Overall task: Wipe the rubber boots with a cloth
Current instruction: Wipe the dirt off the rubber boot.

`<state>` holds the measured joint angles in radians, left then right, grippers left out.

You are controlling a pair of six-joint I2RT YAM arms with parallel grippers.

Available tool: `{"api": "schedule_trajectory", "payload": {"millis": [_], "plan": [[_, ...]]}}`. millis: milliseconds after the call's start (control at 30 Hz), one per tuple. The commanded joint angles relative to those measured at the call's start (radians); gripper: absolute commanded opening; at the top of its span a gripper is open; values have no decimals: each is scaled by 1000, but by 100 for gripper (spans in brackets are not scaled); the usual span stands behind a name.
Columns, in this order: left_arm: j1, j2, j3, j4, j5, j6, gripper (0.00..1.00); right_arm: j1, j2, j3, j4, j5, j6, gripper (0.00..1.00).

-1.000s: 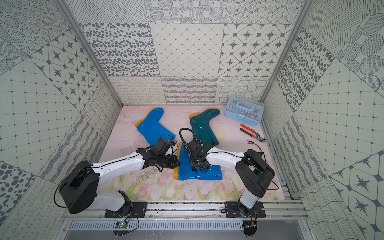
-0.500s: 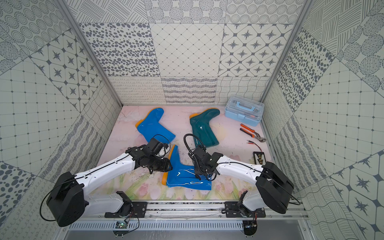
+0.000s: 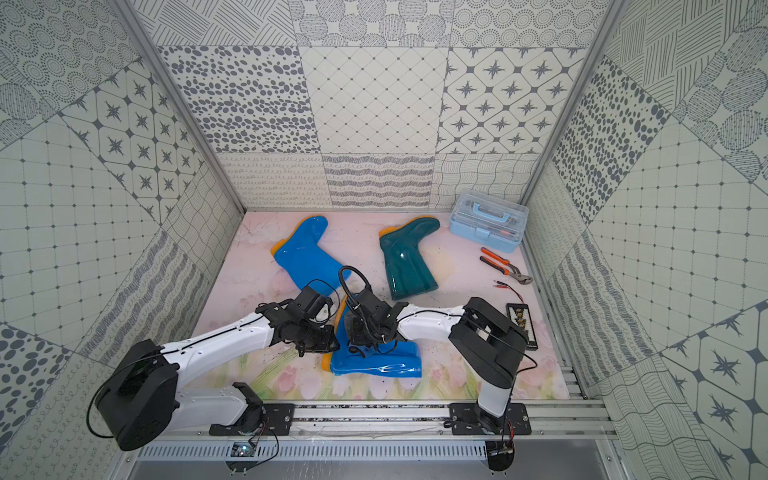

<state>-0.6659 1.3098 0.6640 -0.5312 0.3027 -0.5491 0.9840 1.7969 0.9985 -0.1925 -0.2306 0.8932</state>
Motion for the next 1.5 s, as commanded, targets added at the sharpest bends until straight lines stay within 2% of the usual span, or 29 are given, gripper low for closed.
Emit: {"api": "schedule_trajectory", "payload": {"millis": [0, 100, 167, 300, 433, 533, 633, 767, 933, 1033, 1267, 1467], "plan": [[-5, 52, -27, 72, 1, -55, 0, 29, 159, 86, -108, -91, -15, 0], [-4, 46, -19, 46, -13, -57, 0, 56, 241, 203, -454, 118, -110, 0], [-4, 38, -17, 33, -30, -66, 0, 56, 282, 215, -611, 248, -133, 0], [-5, 13, -34, 39, -55, -98, 0, 10, 275, 102, -711, 425, -130, 0], [-7, -10, -52, 51, -67, -118, 0, -84, 181, -44, -717, 492, -126, 0], [-6, -6, -50, 54, -72, -129, 0, -110, 126, -78, -699, 490, -126, 0], [-9, -12, -60, 74, -73, -160, 0, -109, 119, -33, -743, 506, -129, 0], [-18, -33, -67, 74, -93, -186, 0, -116, 32, 11, -793, 559, -111, 0], [-19, -38, -79, 107, -83, -192, 0, -194, -40, 35, -847, 588, -176, 0], [-21, -36, -84, 116, -82, -195, 0, -176, -99, 63, -798, 535, -199, 0], [-24, -48, -88, 135, -78, -224, 0, -33, -159, 214, -685, 478, -119, 0], [-26, -79, -116, 167, -77, -275, 0, -13, -168, 146, -426, 349, -39, 0]]}}
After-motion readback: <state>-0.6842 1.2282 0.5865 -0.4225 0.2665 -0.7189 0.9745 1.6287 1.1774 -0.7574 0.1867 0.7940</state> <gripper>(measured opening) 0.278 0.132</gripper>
